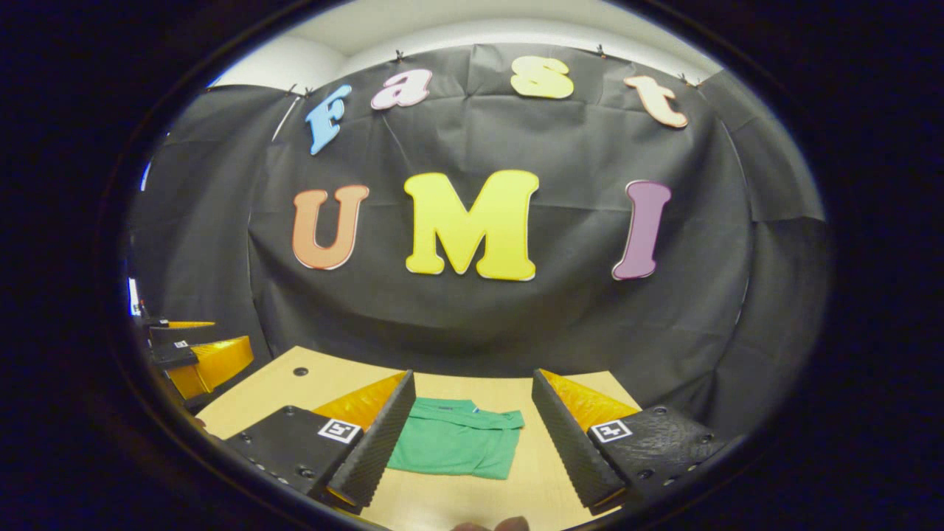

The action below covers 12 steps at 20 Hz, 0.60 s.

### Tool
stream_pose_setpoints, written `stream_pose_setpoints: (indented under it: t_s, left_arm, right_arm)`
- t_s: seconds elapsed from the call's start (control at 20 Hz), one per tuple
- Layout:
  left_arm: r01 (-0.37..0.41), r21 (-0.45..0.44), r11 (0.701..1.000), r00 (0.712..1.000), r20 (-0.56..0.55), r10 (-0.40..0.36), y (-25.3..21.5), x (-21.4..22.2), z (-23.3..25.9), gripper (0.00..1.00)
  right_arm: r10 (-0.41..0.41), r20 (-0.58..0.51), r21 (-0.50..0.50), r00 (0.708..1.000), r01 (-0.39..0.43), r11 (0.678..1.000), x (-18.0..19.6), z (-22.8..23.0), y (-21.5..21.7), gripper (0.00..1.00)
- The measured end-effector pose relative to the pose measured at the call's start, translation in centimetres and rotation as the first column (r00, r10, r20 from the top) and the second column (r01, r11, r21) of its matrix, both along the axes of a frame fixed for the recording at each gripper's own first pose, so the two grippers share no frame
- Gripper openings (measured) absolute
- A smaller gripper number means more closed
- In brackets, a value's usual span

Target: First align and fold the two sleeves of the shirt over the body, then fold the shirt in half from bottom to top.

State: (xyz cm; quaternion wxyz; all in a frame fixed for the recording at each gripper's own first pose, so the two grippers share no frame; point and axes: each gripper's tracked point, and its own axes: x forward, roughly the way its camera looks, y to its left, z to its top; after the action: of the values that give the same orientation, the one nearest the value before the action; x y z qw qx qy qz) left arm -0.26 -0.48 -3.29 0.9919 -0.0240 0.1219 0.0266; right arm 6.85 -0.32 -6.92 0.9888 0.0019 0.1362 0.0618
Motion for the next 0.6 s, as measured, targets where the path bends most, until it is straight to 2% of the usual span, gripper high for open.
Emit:
stream_pose_setpoints:
  t_s: [0.05, 0.1, 0.2, 0.3, 0.45, 0.6]
  left_arm:
    - [-0.001, 0.009, 1.0, 1.0, 0.022, 0.001, -0.2, -1.1, 1.4, 1.0]
    - [-0.003, 0.007, 1.0, 0.999, 0.037, 0.002, -0.3, -2.1, 2.4, 1.0]
    - [-0.002, -0.024, 1.0, 0.998, 0.057, 0.003, -0.9, -3.5, 4.0, 1.0]
    - [-0.007, -0.016, 1.0, 0.997, 0.079, 0.009, -0.9, -4.7, 5.0, 1.0]
    - [-0.009, 0.034, 0.999, 0.993, 0.115, 0.005, -1.3, -6.2, 6.1, 1.0]
    - [0.002, -0.003, 1.0, 0.995, 0.103, -0.002, -2.8, -6.4, 6.0, 1.0]
  right_arm:
    - [-0.007, 0.012, -0.006, 1.0, 0.007, 1.0, -1.3, 0.8, -0.1, 0.97]
    - [-0.012, 0.024, -0.004, 1.0, 0.012, 1.0, -2.7, 1.6, 0.0, 0.99]
    - [-0.032, 0.047, 0.02, 0.998, 0.031, 0.999, -5.2, 3.1, 0.1, 0.96]
    - [-0.055, 0.076, 0.037, 0.996, 0.052, 0.998, -7.1, 4.3, 0.1, 0.99]
    - [-0.048, 0.123, 0.008, 0.991, 0.048, 0.999, -8.3, 5.7, -0.2, 0.96]
    - [-0.039, 0.13, 0.009, 0.991, 0.038, 0.999, -8.5, 6.6, -0.6, 0.96]
